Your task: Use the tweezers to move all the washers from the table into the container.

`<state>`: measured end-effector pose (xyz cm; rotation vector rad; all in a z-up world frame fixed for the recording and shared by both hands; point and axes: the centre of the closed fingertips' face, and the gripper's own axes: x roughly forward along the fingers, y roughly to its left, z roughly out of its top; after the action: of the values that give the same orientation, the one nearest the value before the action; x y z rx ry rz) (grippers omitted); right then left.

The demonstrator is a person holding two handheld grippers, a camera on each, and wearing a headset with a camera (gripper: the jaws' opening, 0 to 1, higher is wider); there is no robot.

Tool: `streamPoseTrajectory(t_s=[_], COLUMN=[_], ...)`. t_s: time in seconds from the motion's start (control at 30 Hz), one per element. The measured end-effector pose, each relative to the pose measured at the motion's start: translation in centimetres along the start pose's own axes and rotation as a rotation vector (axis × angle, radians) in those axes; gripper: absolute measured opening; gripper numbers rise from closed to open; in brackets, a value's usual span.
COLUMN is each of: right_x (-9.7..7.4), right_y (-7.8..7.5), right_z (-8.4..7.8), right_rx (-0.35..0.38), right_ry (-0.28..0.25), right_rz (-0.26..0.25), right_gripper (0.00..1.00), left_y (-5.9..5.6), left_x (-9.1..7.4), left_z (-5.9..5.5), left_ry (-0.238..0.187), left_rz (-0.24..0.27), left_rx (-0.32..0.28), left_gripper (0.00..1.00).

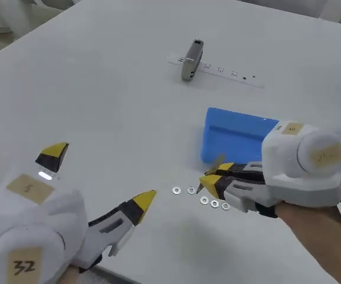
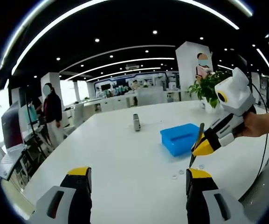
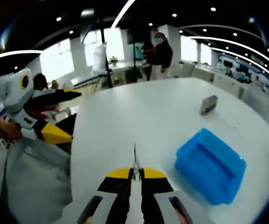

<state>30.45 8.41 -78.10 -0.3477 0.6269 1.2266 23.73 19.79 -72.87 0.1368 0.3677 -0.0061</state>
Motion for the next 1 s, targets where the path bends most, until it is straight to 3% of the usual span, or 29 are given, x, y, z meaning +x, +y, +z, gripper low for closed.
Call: streamPoseTrajectory(t_s=[0.13, 0.2, 1.0], right_x=[0.8, 1.2, 4.0], right_y=[-0.1, -0.3, -0.1], right_z=[0.2, 0.3, -0.3], right_rx=[-0.002, -0.005, -0.009], right_ry=[0.005, 0.009, 0.067], right_rz=[0.013, 0.016, 0.036], right_gripper=[0.04, 0.04, 0.04], left_y=[-0.1, -0.2, -0.3], left_x=[0.2, 0.3, 0.2], left_z=[-0.3, -1.0, -0.9], left_ry=[0.012, 0.056, 0.051], left_rz=[0.001, 0.001, -0.006], left_rx=[0.003, 0.041, 0.054], left_gripper=[0.84, 0.83, 0.84])
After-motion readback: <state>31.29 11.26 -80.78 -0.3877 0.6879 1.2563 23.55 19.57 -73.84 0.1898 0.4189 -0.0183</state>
